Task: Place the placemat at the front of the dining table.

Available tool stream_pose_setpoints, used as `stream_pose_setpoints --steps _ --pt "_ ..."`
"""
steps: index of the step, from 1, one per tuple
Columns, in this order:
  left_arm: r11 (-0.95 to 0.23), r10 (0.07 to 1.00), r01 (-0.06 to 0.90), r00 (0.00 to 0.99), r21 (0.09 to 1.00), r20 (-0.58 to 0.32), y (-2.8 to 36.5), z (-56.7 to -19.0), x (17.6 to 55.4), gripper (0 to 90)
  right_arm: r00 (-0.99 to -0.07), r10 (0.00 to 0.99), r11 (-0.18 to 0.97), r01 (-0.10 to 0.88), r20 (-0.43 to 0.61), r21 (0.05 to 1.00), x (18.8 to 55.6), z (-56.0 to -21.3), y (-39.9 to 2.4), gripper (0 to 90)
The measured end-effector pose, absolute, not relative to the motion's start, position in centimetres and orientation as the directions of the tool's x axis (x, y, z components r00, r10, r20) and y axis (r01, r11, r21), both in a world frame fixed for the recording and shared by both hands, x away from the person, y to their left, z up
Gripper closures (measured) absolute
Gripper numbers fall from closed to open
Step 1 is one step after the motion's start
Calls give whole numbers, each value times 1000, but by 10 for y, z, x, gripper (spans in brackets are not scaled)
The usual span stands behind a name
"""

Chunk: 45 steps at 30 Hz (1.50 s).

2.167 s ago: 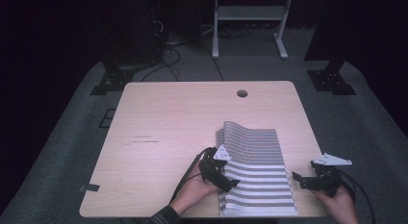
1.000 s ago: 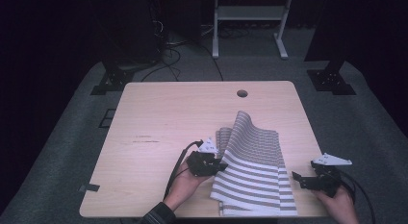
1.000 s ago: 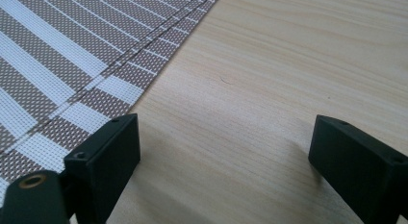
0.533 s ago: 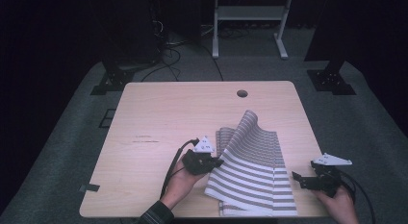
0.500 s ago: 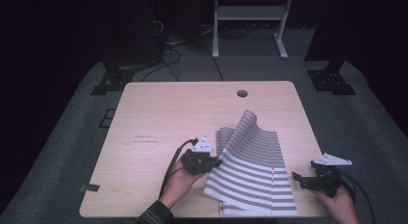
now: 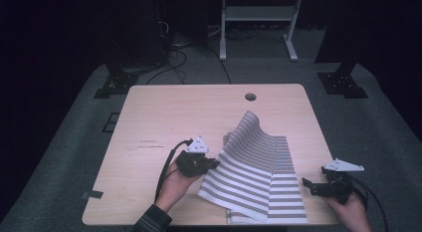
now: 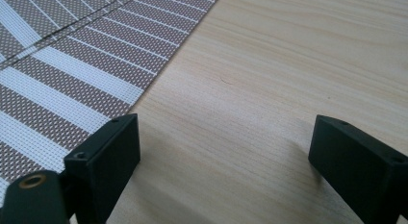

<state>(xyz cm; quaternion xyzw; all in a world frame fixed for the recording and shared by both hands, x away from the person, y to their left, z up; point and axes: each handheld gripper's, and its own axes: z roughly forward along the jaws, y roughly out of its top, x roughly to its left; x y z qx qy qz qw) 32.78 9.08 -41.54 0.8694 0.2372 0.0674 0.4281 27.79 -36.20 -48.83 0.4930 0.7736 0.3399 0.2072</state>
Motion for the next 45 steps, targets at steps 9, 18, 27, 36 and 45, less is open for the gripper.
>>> stream_pose_setpoints --steps 9,18,27,36,45 --pt "-495 504 378 858 783 -96 109 -413 330 867 -428 904 283 622 14 730 278 -488 -362 95" --pt "-483 540 395 837 782 -90 126 -412 333 867 -428 904 282 622 15 730 278 -488 -362 95" --pt "-475 586 415 807 776 -73 145 -412 336 867 -428 904 282 622 15 730 278 -488 -362 95" --pt "-441 634 450 769 777 -85 169 -413 341 866 -427 904 280 623 18 730 278 -488 -362 95" --pt "-430 671 495 735 755 -101 188 -421 345 865 -427 904 281 623 17 730 278 -488 -362 95"
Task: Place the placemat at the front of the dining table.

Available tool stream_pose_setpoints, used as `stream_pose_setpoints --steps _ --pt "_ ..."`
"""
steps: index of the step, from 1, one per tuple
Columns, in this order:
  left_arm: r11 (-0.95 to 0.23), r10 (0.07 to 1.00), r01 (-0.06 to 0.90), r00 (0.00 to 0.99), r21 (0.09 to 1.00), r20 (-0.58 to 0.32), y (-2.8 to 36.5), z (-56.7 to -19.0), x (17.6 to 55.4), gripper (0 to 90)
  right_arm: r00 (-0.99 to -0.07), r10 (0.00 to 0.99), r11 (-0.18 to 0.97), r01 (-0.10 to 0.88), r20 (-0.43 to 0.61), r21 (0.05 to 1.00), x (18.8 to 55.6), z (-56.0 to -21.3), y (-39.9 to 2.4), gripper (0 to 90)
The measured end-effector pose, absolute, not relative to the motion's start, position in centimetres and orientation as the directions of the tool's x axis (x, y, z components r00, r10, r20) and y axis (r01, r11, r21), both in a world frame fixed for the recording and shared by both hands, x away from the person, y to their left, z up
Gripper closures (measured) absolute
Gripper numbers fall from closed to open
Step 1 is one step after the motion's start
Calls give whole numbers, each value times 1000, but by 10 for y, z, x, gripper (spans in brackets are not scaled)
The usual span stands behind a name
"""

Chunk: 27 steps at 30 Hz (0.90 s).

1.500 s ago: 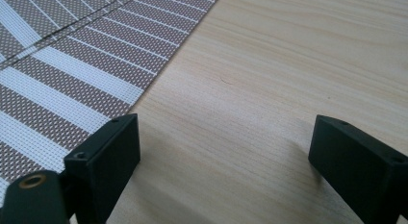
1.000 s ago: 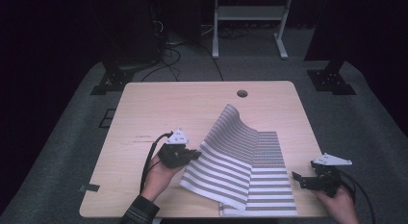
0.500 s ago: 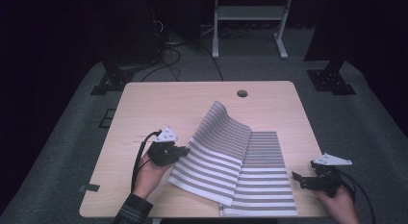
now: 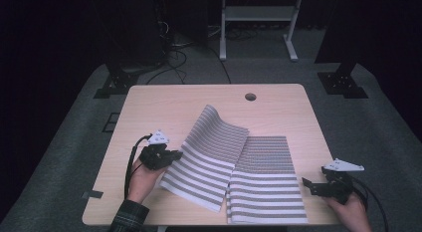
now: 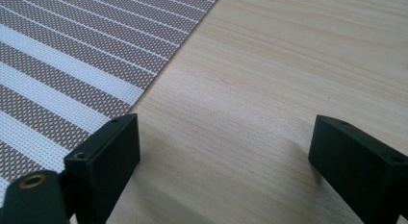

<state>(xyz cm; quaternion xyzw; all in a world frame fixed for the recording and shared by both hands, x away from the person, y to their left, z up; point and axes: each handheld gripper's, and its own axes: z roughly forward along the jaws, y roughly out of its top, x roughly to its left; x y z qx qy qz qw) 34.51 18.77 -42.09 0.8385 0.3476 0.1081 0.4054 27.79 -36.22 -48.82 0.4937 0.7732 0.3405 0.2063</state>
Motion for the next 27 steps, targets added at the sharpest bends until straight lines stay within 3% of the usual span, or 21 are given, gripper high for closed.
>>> stream_pose_setpoints --steps 17,22,27 --pt "-474 679 559 724 680 -122 197 -443 325 833 -428 904 284 622 13 730 278 -488 -362 95" --pt "-478 690 575 714 664 -121 199 -449 328 750 -429 903 285 621 12 730 278 -488 -362 95" --pt "-474 714 574 694 668 -90 202 -450 329 454 -428 904 284 621 13 730 278 -488 -362 94"
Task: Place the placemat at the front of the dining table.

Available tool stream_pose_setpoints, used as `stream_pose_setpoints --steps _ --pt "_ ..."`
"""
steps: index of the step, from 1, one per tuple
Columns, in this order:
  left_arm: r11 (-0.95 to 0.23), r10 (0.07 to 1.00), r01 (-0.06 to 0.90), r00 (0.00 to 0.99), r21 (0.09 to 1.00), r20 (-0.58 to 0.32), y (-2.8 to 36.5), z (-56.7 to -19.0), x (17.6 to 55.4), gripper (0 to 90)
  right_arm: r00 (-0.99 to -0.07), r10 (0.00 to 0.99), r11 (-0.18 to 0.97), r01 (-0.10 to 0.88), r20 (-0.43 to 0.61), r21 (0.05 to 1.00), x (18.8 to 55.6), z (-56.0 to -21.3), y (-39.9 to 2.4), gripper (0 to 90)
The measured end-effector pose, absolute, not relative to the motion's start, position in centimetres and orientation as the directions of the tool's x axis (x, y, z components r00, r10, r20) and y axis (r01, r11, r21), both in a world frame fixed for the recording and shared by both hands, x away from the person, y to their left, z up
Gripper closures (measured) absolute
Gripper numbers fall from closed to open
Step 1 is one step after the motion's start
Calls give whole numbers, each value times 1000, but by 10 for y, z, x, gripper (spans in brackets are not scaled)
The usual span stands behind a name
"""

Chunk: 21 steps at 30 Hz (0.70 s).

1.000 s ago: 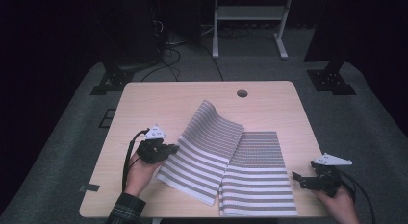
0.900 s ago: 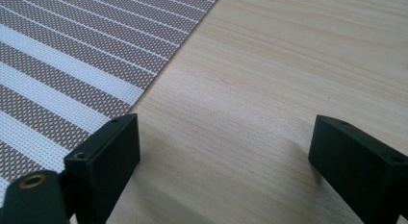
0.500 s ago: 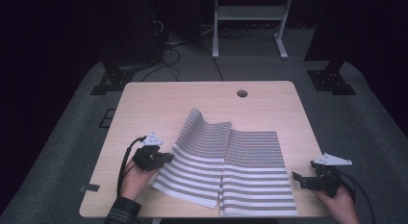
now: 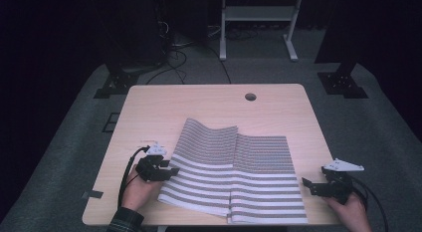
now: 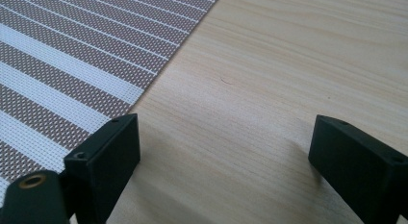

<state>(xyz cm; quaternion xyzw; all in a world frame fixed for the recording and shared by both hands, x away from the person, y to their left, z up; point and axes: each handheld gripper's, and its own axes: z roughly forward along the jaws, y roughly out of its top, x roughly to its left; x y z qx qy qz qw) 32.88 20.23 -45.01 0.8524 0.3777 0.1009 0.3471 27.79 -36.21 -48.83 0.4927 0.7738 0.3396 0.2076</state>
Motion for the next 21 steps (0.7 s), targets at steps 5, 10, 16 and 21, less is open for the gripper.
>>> stream_pose_setpoints --steps 5,10,16,21 --pt "-438 753 553 657 709 -48 210 -442 325 340 -428 903 283 621 14 731 278 -488 -362 95" --pt "-429 741 533 669 729 -54 207 -439 319 308 -428 904 284 621 13 730 278 -488 -362 94" --pt "-431 679 477 731 766 -73 180 -434 304 289 -428 904 284 622 13 730 278 -488 -362 95" --pt "-441 644 454 761 774 -78 162 -433 296 287 -428 903 284 621 13 730 278 -488 -362 95"
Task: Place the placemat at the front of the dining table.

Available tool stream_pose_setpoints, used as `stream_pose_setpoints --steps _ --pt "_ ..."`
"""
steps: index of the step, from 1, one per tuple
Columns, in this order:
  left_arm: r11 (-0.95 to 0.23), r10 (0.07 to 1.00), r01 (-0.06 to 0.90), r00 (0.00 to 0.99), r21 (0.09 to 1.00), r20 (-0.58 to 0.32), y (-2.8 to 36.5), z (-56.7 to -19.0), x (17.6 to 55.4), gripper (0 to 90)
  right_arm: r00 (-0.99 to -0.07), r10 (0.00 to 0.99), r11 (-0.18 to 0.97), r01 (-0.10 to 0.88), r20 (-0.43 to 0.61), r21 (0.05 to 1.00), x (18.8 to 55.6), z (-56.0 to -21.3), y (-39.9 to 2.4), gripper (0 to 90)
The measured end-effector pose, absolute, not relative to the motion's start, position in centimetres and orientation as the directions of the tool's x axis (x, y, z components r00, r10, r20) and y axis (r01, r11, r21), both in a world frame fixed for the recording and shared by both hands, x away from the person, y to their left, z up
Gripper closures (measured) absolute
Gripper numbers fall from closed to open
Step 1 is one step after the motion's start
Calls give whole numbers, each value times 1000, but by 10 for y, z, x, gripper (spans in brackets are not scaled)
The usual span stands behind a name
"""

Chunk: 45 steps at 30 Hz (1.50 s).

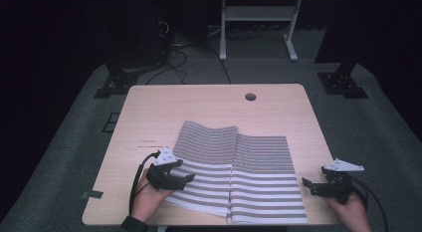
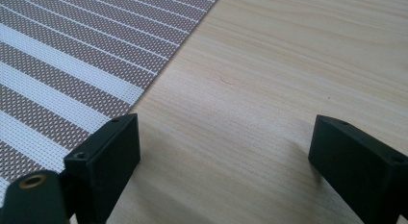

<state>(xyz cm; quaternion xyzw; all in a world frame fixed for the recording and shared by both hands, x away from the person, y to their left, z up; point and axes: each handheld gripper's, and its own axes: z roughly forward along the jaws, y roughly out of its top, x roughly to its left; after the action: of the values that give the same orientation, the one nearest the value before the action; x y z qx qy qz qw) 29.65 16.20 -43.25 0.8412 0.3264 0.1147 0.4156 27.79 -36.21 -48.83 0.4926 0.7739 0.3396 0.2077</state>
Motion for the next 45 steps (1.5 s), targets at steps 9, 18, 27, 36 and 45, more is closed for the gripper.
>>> stream_pose_setpoints --steps 9,18,27,36,45 --pt "-493 542 421 833 761 -110 123 -439 277 269 -428 904 284 621 13 730 278 -488 -362 95" --pt "-541 482 405 868 737 -123 92 -453 264 198 -433 901 289 621 12 729 278 -488 -362 95" --pt "-589 470 385 879 711 -86 73 -469 259 105 -434 901 288 621 13 729 279 -488 -362 95" --pt "-617 474 362 880 699 -37 70 -477 257 127 -434 901 288 621 13 729 279 -488 -362 95" --pt "-587 488 384 870 712 -67 81 -473 263 502 -433 901 288 621 13 729 279 -488 -362 94"
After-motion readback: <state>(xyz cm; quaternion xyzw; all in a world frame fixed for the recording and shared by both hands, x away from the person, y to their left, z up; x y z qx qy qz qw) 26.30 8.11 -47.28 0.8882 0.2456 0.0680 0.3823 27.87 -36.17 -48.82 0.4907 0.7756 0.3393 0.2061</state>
